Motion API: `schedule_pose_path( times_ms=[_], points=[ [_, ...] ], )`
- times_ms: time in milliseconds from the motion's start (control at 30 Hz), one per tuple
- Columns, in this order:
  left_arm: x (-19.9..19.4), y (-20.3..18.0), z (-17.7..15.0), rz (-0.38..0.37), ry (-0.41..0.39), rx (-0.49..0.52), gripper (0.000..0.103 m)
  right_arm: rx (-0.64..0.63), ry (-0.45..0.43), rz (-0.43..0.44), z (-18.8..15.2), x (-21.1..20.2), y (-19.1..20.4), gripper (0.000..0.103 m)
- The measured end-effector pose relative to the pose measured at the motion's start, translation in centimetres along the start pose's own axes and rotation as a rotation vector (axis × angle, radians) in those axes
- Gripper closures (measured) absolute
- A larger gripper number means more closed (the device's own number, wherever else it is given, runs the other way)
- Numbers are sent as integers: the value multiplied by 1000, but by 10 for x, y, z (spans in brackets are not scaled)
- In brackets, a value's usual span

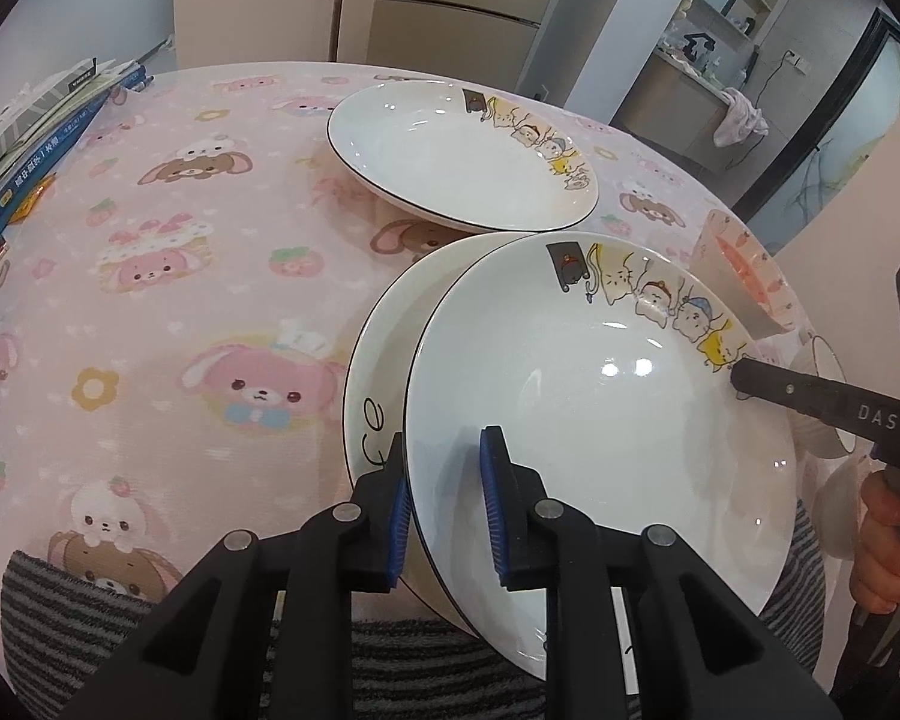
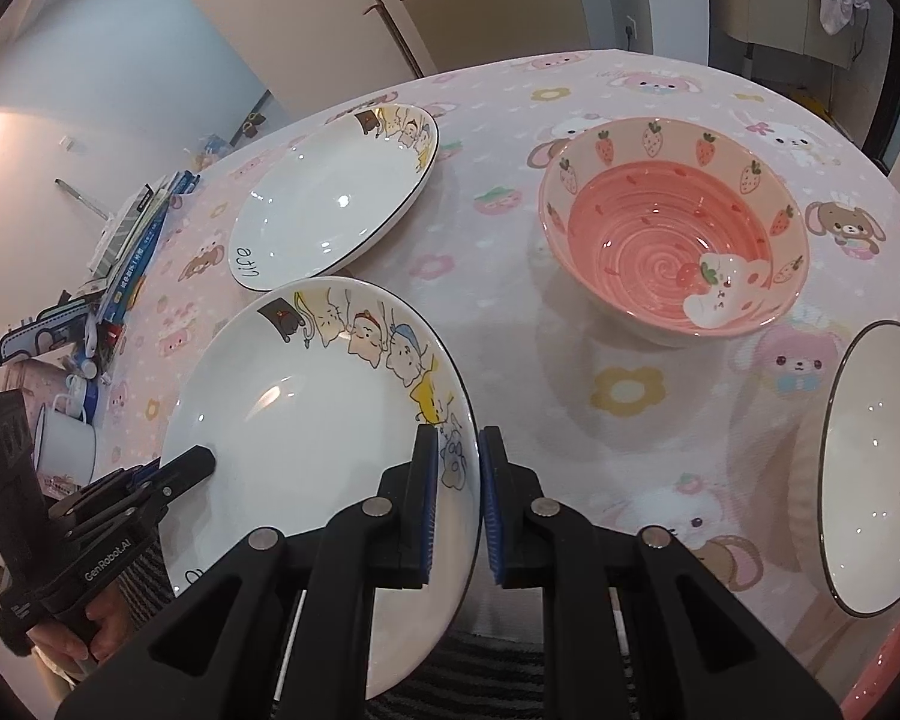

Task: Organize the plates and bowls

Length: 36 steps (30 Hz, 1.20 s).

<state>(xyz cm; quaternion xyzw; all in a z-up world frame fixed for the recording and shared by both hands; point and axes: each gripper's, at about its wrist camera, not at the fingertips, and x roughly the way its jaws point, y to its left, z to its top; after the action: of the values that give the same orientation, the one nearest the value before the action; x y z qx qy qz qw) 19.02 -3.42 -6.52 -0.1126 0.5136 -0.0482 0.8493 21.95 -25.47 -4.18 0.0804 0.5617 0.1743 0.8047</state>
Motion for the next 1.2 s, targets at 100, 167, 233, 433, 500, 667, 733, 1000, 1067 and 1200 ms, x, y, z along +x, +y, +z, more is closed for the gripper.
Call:
schedule_pose_path(
  times_ms=[100,167,233,433,500,667,733,1000,1067,1200],
  points=[
    [4,-4,-1,34,-2,34,81,-10,-7,-10,0,1,3,88],
    [4,-8,-3,58,-4,52,81,-30,-20,-22,0,0,6,88],
    [7,-11,-4,73,-3,77,81,-67,-25,-51,1,-1,10,88],
    [9,-23,-6,130,-25,137,81,-93,-37,-85,2,-2,9,91],
    [8,-24,-6,139,-35,144,81,-91,-31,-92,1,0,7,92],
    [-5,-33,-11,227,-141,219,81,-62,-30,-52,1,2,1,94],
    [-16,-32,-11,204,-181,223,79,-67,-33,-48,0,3,1,94],
    [-29,-5,-2,161,-180,124,49,-69,-34,-46,-3,5,5,94],
    [-24,2,-1,126,-141,97,49,-72,-37,-51,-3,5,6,94],
    [-11,5,-4,116,-91,82,49,-74,-33,-38,-2,7,4,94]
  ],
)
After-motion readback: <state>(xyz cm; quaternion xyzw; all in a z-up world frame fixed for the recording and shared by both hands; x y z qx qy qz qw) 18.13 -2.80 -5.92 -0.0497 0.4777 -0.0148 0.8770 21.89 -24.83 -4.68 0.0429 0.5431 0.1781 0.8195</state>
